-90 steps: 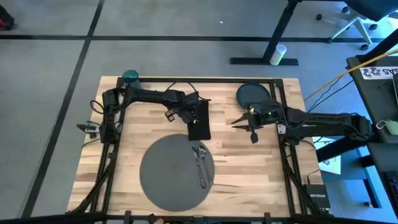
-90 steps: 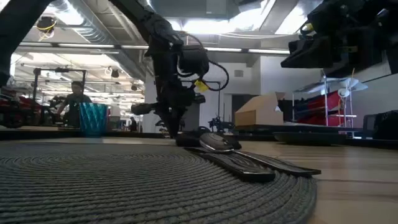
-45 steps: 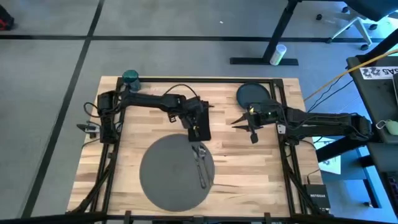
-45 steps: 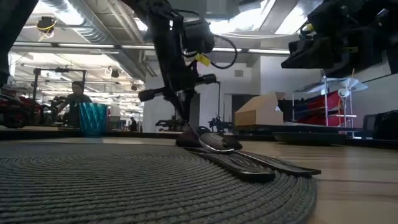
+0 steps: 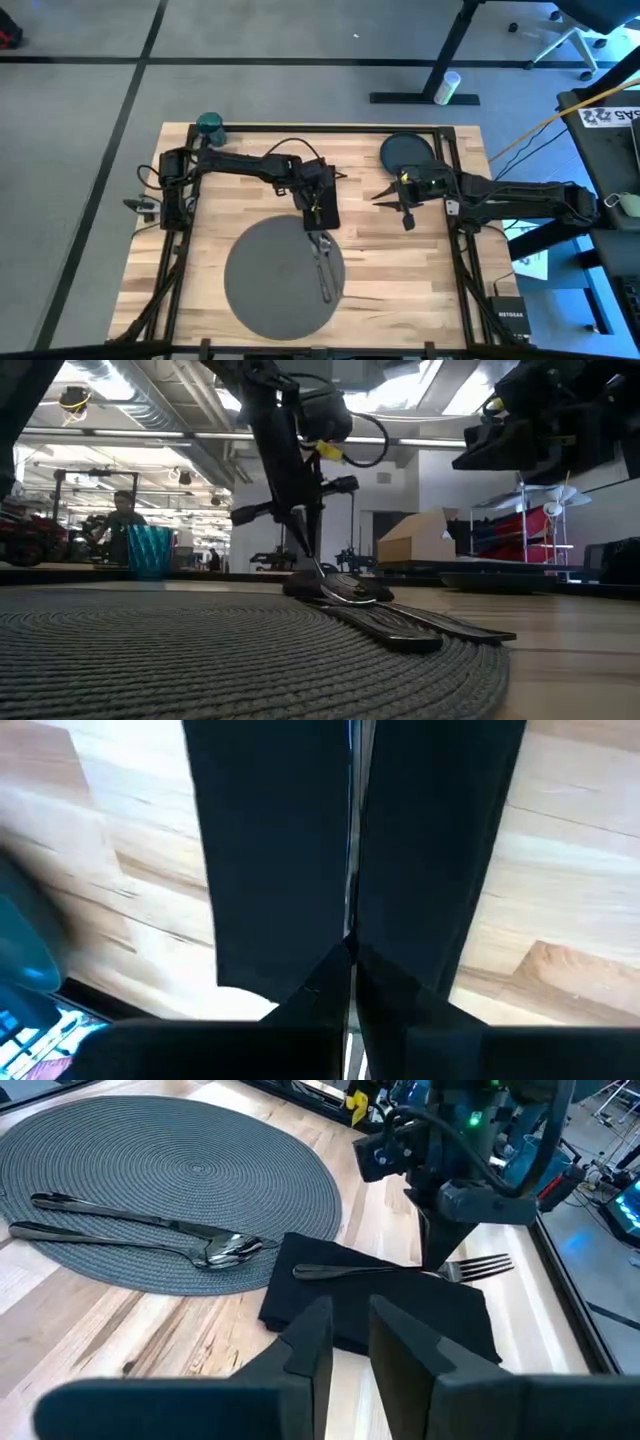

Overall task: Set table place
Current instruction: Put the black fork on the black table napkin

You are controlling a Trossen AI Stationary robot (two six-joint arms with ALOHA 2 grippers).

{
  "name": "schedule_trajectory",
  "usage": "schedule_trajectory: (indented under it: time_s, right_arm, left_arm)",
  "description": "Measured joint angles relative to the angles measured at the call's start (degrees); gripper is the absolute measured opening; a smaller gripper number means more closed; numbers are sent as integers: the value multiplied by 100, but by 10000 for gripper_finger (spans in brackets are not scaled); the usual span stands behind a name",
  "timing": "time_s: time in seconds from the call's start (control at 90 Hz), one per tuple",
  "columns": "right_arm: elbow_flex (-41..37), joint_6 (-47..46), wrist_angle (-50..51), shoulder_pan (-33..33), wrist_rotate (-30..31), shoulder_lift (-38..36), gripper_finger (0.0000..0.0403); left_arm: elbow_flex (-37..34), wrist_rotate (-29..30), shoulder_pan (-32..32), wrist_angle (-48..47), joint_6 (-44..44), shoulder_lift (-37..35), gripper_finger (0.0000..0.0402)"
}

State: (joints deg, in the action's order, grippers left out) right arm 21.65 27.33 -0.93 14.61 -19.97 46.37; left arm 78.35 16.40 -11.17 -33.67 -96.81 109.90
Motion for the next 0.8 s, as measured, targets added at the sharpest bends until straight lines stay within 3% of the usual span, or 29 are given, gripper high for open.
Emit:
schedule_trajectory:
  time_s: [0.622,0.8]
  right_arm:
    - [0,11,88,0,0,0,53]
    - [0,13,107,1,0,0,53]
  left_arm:
    - [-2,-34,-16,185,-402,314,0]
    - [-2,229,-135,89,-387,314,0]
